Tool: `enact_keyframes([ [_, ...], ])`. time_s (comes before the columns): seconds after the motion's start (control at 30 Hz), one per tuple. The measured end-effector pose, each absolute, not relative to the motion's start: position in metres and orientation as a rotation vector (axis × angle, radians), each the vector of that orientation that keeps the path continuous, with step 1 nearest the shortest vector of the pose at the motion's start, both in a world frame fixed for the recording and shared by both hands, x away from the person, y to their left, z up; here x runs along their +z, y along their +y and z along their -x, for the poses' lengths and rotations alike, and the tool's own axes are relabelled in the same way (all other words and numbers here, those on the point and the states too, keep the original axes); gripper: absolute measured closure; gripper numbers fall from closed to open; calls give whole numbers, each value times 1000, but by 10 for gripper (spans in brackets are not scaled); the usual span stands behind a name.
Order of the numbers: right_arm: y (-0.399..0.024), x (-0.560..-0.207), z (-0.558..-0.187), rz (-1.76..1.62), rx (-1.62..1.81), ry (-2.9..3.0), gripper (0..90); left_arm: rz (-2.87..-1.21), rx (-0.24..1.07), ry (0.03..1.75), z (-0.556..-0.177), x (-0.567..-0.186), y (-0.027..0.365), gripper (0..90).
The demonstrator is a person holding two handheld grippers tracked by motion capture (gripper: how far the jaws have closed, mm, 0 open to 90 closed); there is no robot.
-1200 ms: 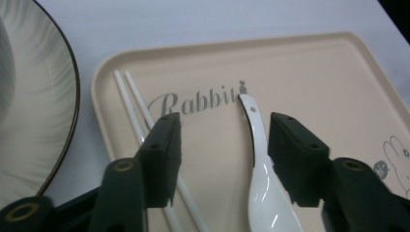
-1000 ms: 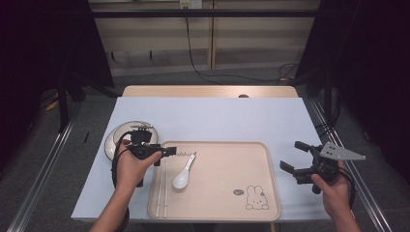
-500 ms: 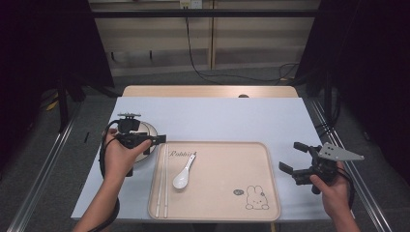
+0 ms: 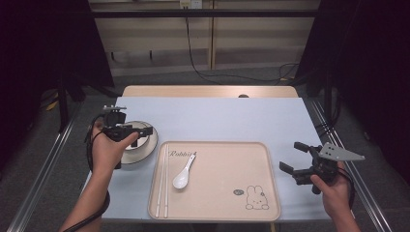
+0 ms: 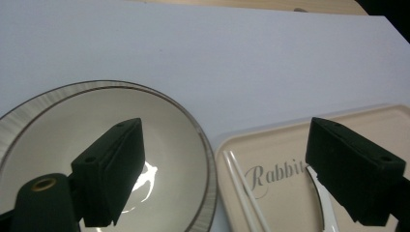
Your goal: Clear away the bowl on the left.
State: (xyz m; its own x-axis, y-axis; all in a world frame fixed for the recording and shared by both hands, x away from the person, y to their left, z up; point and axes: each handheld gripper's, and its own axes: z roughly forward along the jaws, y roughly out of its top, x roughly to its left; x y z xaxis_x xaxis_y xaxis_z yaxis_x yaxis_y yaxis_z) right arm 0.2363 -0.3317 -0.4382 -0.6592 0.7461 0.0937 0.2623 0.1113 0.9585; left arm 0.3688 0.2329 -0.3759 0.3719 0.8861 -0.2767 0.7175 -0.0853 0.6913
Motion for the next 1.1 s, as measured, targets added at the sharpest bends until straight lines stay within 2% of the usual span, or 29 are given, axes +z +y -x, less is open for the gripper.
enact_keyframes([
  [1.1, -330, -439, -236, -972, 1572, 1985, 8, -1785, 369, 1563, -379, -391, 278, 123],
])
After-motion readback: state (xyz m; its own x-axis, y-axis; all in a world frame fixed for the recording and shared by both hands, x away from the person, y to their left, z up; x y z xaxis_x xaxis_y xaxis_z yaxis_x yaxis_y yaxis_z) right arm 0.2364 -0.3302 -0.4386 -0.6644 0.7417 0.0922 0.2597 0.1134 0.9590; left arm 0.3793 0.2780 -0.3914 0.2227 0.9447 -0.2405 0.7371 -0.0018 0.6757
